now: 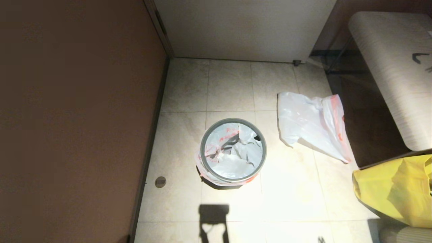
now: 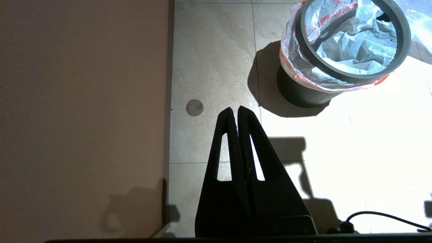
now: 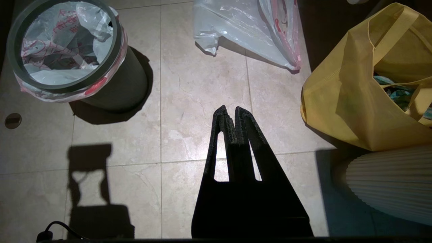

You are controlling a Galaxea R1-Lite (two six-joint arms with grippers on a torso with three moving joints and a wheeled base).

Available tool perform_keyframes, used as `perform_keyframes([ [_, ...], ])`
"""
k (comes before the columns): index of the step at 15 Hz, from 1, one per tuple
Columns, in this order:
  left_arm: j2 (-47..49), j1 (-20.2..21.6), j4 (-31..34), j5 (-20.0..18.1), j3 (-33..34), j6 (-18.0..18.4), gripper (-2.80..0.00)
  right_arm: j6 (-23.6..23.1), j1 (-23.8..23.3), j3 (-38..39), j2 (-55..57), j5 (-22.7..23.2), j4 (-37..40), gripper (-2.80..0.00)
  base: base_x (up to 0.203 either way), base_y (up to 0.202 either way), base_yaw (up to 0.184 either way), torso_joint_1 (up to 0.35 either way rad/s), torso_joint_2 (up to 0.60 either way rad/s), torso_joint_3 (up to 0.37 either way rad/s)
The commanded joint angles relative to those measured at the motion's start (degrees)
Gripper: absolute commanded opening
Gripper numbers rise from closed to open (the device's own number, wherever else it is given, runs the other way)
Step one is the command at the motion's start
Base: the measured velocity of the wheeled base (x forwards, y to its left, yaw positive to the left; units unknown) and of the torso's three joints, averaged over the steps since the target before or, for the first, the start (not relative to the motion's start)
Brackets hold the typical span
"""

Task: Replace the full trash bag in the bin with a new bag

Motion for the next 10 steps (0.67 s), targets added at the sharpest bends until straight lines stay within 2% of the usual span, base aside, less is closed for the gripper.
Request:
perform_keyframes([
  [1, 0.0, 0.0, 0.0, 0.0, 0.0, 0.0, -2.8, 0.0, 0.0, 0.0, 0.1, 0.0, -0.5, -2.8, 0.0, 0.0, 0.0, 0.0, 0.0, 0.0],
  [4, 0.0, 0.0, 0.0, 0.0, 0.0, 0.0, -2.8, 0.0, 0.0, 0.0, 0.1, 0.0, -16.7, -2.8, 0.0, 0.0, 0.0, 0.0, 0.0, 0.0],
  [5, 0.0, 0.0, 0.0, 0.0, 0.0, 0.0, -2.8, 0.0, 0.0, 0.0, 0.1, 0.0, -16.4, -2.8, 0.0, 0.0, 0.0, 0.0, 0.0, 0.0],
  [7, 0.0, 0.0, 0.0, 0.0, 0.0, 0.0, -2.8, 0.0, 0.0, 0.0, 0.1, 0.0, -3.9, -2.8, 0.0, 0.0, 0.0, 0.0, 0.0, 0.0],
  [8, 0.0, 0.0, 0.0, 0.0, 0.0, 0.0, -2.8, 0.0, 0.0, 0.0, 0.1, 0.0, -0.1, -2.8, 0.0, 0.0, 0.0, 0.0, 0.0, 0.0],
  [10, 0.0, 0.0, 0.0, 0.0, 0.0, 0.0, -2.8, 0.0, 0.0, 0.0, 0.1, 0.0, 0.0, -2.8, 0.0, 0.0, 0.0, 0.0, 0.0, 0.0],
])
